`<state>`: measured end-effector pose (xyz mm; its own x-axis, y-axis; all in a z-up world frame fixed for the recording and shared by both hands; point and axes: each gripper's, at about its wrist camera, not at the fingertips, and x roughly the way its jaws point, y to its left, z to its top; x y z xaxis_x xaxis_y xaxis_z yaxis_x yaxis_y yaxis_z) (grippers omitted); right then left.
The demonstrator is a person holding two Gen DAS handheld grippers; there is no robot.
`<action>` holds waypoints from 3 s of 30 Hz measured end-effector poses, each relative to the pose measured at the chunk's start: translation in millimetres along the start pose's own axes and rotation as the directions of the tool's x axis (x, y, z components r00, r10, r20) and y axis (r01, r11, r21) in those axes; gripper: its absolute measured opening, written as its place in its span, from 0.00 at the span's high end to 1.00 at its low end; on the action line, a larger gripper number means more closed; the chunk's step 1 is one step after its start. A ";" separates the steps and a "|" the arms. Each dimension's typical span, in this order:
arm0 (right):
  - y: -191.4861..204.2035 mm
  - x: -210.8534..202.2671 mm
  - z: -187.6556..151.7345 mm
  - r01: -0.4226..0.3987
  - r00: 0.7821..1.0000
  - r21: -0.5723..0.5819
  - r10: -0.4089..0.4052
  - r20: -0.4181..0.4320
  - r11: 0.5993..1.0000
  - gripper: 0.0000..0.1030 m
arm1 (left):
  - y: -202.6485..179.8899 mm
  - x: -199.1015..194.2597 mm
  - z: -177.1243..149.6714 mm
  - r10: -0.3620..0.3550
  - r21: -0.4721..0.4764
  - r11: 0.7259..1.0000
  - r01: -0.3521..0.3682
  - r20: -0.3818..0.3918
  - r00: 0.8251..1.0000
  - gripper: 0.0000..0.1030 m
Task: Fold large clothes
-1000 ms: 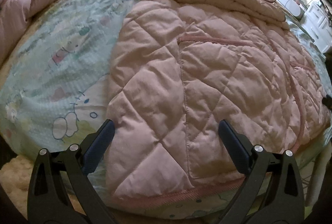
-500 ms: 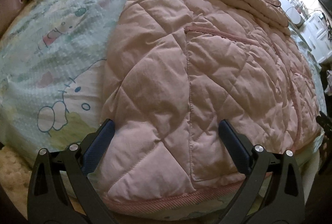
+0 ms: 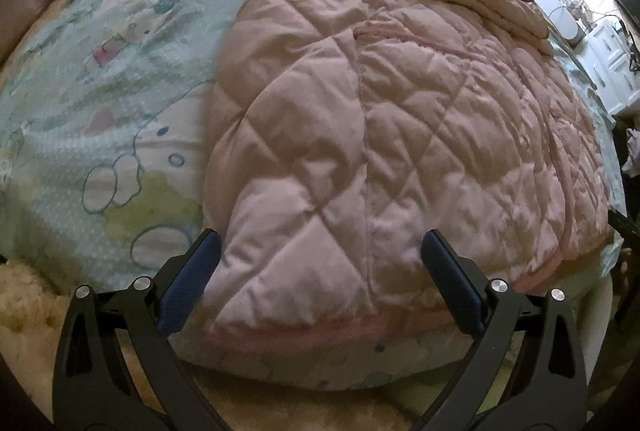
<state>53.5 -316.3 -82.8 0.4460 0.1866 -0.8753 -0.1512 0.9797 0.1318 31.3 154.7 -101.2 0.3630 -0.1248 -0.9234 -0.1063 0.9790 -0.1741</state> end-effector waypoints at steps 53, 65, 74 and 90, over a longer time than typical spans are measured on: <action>6.0 -85.2 120.4 -0.374 0.773 -0.039 0.335 0.539 0.926 0.82 | -23.3 -107.4 84.2 -0.152 0.123 0.986 0.112 0.392 0.907 0.87; 2.6 -76.8 177.9 -0.356 0.763 0.013 0.283 0.581 0.934 0.82 | -25.1 -114.5 146.5 -0.147 0.139 0.986 0.094 0.452 0.880 0.87; 2.7 -64.8 212.1 -0.323 0.775 0.053 0.232 0.588 0.945 0.82 | -22.0 -110.3 183.4 -0.152 0.143 0.985 0.094 0.479 0.864 0.87; -7.5 -42.5 257.3 -0.323 0.804 0.141 0.193 0.563 0.936 0.82 | -19.3 -103.4 230.2 -0.108 0.101 0.993 0.067 0.489 0.866 0.86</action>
<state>262.6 -312.6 73.1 0.8257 0.3805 -0.4164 -0.1616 0.8669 0.4716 208.9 185.9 76.5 0.7782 -0.1352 -0.6134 0.0125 0.9797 -0.2001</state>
